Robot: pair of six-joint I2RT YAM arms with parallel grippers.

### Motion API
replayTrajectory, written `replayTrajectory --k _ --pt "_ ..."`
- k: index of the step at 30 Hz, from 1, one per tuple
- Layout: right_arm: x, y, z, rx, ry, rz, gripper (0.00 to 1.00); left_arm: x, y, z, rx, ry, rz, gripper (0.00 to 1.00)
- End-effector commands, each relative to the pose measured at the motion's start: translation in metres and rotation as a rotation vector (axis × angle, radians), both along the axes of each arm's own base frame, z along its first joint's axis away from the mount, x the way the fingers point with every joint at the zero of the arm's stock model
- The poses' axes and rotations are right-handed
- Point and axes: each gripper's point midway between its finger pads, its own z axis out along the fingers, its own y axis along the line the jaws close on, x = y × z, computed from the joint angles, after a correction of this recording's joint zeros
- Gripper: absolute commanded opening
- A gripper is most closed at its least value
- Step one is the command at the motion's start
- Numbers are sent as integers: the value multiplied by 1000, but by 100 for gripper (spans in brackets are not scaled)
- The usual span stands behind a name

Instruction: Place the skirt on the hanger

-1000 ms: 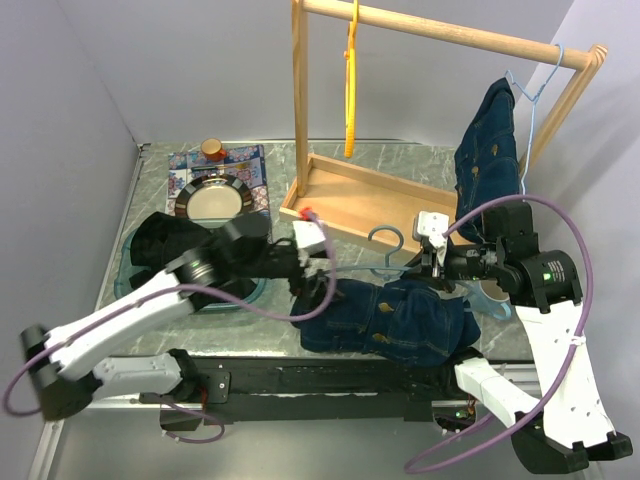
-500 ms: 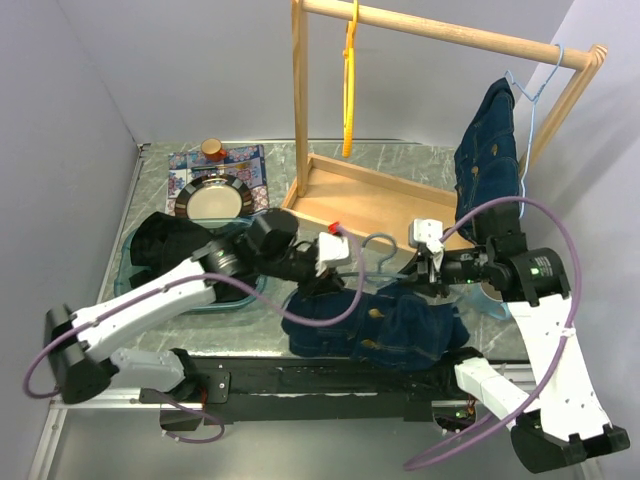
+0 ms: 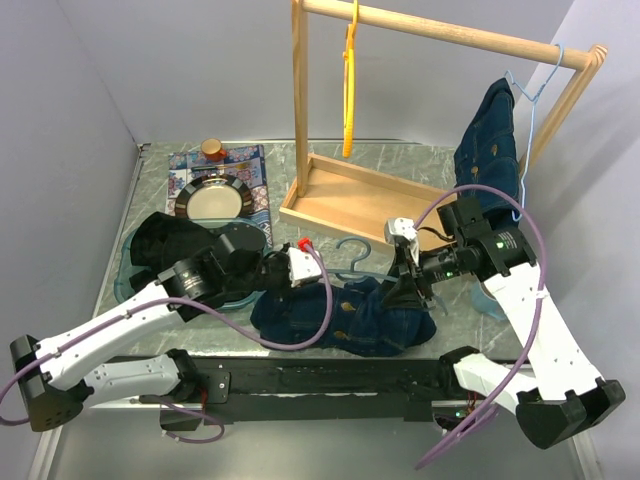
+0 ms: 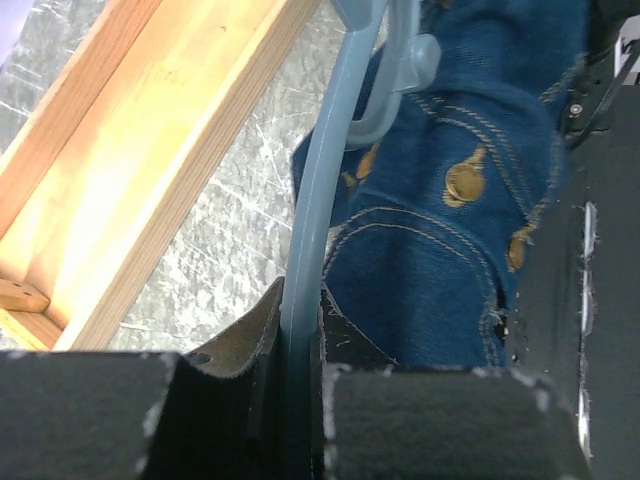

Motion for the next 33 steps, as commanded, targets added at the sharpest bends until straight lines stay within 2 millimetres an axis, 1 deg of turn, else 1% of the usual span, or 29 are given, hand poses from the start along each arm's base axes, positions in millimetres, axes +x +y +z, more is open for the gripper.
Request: replayTrajectory --k 1,2,3,5,6,7,8,9,10,11,12,13,14,15,16,17,19,20,21,22,23,24,25,26,27,28,29,30,33 --pt "-15 4 18 29 53 16 29 30 -8 78 -186 -173 97 1" --pt "-15 4 19 28 52 12 0 30 -9 81 -195 -181 93 1" --pt "-15 3 18 21 63 -5 0 29 -9 83 -206 -182 92 1" --pt "-8 1 18 6 18 -48 0 29 -10 88 -229 -180 96 1" --pt "-2 0 20 4 8 -82 0 34 -8 89 -235 -181 128 1" --pt "1 -3 24 4 -12 -114 0 38 -6 90 -249 -162 166 4" --pt "11 -10 29 -17 -25 -195 0 41 -3 91 -251 -158 196 16" --pt "18 -14 34 -19 -52 -237 0 44 -1 91 -251 -153 221 57" --pt "23 -19 40 -25 -88 -291 0 50 6 89 -245 -153 273 73" --pt "33 -28 46 -53 -107 -388 0 50 12 93 -262 -146 306 82" --pt "48 -39 54 -47 -145 -488 0 49 17 88 -253 -136 318 91" --pt "50 -47 62 -36 -177 -552 0 53 25 87 -250 -142 367 93" --pt "55 -54 68 -24 -178 -623 0 50 36 94 -275 -154 388 96" --pt "63 -62 74 -23 -211 -692 0 49 41 84 -267 -148 404 98" --pt "68 -72 83 -10 -238 -766 0 48 46 83 -281 -140 423 99" --pt "70 -77 91 10 -230 -828 0 44 57 79 -295 -141 446 99" --pt "83 -89 105 24 -262 -936 0 37 65 74 -327 -116 460 99" --pt "85 -92 117 52 -252 -985 0 32 72 66 -341 -106 466 97" --pt "99 -99 122 53 -244 -1057 0 30 74 62 -351 -94 471 97" --pt "102 -100 133 84 -226 -1095 0 25 78 63 -390 -79 472 97" --pt "106 -101 138 100 -215 -1113 0 24 79 48 -376 -59 478 97" --pt "116 -102 144 114 -218 -1130 0 23 80 44 -379 -49 484 97" --pt "116 -99 156 163 -189 -1149 0 21 84 41 -395 -36 493 97" --pt "119 -99 162 180 -187 -1159 0 22 85 33 -386 -26 505 97" --pt "128 -99 166 190 -175 -1172 0 21 86 31 -394 -18 512 97" --pt "131 -102 177 223 -172 -1211 0 20 87 32 -410 -19 513 97" --pt "137 -105 182 236 -169 -1239 0 20 87 30 -413 -14 514 97" --pt "149 -107 185 242 -168 -1266 0 20 87 30 -417 -10 513 97" --pt "167 -119 219 313 -224 -1356 0 20 86 29 -417 -7 513 97"
